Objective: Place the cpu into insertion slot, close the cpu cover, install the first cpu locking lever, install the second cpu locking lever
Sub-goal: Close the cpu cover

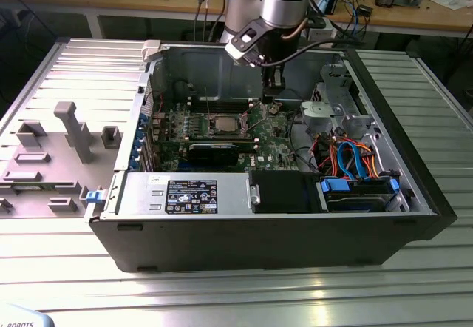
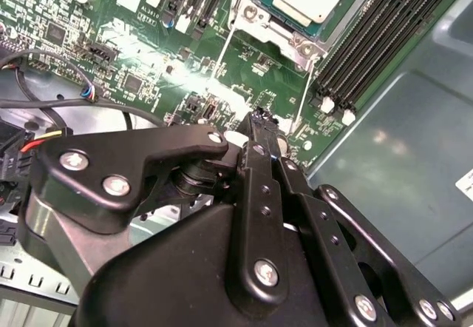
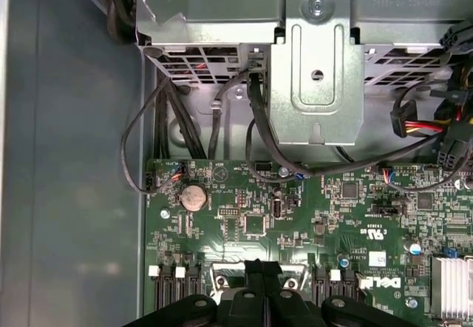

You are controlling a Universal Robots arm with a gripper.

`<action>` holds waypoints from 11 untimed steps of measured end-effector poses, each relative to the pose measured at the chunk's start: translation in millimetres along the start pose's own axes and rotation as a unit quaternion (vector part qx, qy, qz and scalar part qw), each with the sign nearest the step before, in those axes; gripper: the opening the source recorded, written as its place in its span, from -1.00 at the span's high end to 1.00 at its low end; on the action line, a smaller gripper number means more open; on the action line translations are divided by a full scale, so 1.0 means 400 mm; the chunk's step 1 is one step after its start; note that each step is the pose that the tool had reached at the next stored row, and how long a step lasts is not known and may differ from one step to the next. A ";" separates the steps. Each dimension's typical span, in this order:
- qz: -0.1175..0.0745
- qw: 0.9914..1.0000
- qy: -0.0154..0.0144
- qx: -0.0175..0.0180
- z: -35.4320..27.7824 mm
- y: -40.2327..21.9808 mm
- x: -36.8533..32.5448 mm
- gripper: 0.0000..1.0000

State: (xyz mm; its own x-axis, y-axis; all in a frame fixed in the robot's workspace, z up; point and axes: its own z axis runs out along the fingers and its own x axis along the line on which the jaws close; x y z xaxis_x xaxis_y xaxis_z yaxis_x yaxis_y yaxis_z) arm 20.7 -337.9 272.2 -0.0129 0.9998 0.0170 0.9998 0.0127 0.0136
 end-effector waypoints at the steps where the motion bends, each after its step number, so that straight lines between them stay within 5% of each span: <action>1: 0.000 1.000 0.000 0.000 0.000 0.002 0.000 0.79; 11: 0.000 1.000 0.000 0.000 0.004 0.020 0.000 0.79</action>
State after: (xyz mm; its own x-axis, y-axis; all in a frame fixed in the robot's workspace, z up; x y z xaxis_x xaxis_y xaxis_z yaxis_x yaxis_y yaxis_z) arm 28.8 -337.9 270.8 -0.0128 0.9998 0.0170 0.9998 0.0126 0.0136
